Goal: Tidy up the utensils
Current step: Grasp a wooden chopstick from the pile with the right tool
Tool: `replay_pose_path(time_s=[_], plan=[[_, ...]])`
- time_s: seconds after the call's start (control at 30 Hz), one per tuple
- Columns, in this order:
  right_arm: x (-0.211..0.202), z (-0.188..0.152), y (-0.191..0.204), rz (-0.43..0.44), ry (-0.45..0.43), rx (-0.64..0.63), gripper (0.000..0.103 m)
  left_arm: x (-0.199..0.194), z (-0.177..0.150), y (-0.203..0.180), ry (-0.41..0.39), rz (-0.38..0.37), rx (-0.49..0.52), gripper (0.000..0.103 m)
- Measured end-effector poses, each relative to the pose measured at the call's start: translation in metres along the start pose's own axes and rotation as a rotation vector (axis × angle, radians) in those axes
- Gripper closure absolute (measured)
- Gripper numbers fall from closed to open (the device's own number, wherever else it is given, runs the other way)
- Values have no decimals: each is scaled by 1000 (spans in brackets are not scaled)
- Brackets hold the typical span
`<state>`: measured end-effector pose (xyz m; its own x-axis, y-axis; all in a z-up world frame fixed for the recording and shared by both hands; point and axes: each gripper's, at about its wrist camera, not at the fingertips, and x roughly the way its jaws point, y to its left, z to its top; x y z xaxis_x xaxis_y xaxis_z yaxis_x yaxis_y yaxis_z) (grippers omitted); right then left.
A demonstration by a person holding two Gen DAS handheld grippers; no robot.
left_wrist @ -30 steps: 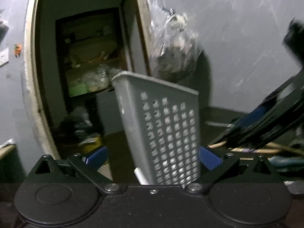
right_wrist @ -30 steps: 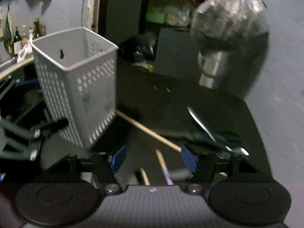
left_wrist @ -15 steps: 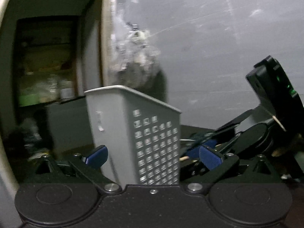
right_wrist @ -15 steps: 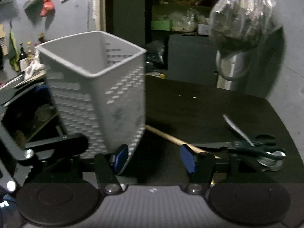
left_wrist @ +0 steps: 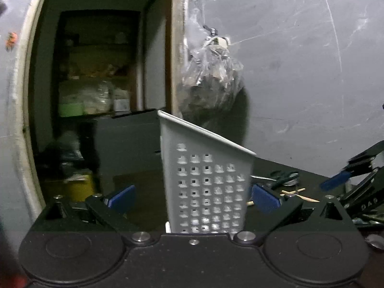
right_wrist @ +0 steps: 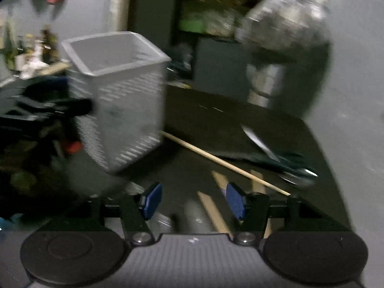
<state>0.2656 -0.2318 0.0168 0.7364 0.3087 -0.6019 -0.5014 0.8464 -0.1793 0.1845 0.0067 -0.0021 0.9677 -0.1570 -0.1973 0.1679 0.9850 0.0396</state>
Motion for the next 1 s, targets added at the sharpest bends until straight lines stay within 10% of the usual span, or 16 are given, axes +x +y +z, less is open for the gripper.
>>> replay_pose_path(time_s=[0.33, 0.57, 0.73, 1.0], plan=[[21, -15, -57, -49, 150, 32, 44, 33, 0, -21, 150, 182, 2, 3], [31, -19, -57, 60, 179, 38, 50, 30, -7, -11, 127, 117, 29, 11], [37, -16, -56, 100, 190, 47, 91, 35, -14, 0, 78, 59, 84, 19], [36, -13, -40, 126, 200, -26, 96, 42, -20, 17, 59, -28, 76, 26]])
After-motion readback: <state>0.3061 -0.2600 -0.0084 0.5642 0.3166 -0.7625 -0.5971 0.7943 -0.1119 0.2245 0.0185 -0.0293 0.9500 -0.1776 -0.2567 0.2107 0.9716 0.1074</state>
